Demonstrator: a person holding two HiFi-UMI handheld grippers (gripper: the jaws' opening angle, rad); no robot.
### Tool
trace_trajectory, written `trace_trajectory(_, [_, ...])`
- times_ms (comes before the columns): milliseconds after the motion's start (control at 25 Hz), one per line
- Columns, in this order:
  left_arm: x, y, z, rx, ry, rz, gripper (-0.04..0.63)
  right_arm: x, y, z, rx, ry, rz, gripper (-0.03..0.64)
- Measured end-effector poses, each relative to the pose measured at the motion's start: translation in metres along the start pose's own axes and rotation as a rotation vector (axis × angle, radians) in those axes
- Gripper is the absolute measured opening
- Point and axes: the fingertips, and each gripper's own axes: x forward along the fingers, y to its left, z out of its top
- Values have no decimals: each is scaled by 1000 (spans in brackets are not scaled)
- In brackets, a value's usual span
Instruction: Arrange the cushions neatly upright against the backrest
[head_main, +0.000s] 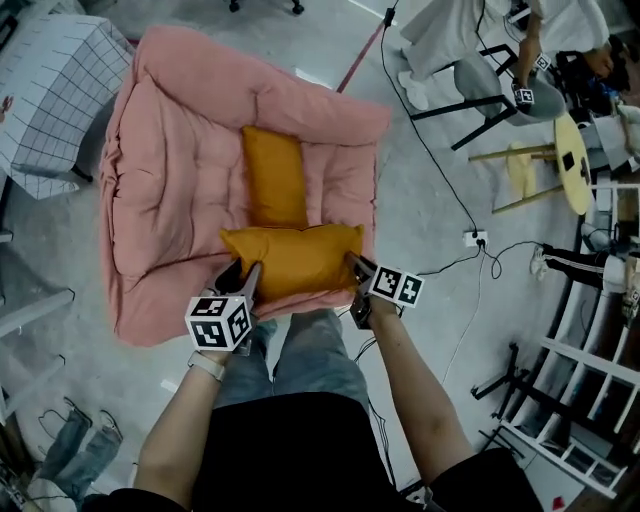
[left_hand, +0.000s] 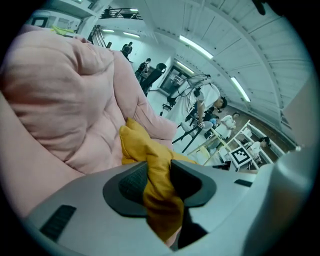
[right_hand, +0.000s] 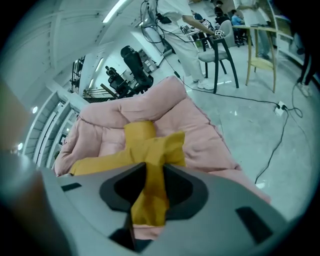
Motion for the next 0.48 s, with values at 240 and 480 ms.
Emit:
trace_trajectory(240, [-11, -18, 4, -137, -97, 18, 150, 2, 12, 41, -127, 27, 75, 120])
trace_trajectory(480, [-9, -26, 6, -308, -202, 97, 150, 21, 47, 111, -338, 94, 146, 118])
